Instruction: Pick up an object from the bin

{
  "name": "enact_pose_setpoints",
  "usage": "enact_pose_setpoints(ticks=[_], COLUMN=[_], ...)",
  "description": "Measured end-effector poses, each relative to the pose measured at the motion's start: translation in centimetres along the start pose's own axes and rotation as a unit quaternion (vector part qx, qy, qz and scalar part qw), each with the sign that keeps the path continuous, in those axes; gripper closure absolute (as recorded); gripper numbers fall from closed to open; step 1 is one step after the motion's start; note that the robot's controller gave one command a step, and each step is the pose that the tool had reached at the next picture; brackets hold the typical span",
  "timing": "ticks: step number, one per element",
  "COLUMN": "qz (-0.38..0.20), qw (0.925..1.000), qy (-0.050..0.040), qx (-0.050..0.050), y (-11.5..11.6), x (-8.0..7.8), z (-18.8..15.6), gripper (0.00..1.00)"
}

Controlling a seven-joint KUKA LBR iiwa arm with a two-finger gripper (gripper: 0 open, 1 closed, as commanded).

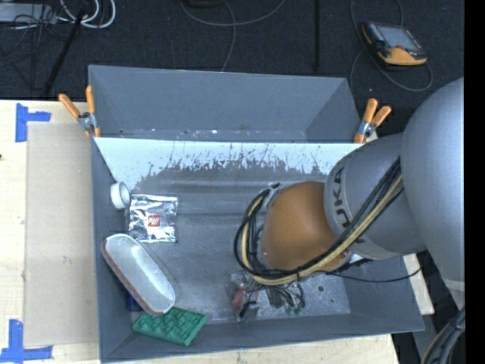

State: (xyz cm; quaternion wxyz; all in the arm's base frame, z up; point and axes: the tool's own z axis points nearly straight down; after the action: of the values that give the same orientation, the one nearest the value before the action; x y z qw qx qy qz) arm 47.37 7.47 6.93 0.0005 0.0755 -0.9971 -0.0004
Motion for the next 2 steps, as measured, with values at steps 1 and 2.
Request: enact_pose_setpoints(ticks=[1, 2], qz=[0.021, -0.195], qw=[0.9998, 0.9808], qy=[-0.0045, -0.0022], qx=[0.000, 0.001], y=[0.6, -1.5], x=[-1.3, -1.9], z=[-12.5, -19.8], gripper=[1.00, 1.00])
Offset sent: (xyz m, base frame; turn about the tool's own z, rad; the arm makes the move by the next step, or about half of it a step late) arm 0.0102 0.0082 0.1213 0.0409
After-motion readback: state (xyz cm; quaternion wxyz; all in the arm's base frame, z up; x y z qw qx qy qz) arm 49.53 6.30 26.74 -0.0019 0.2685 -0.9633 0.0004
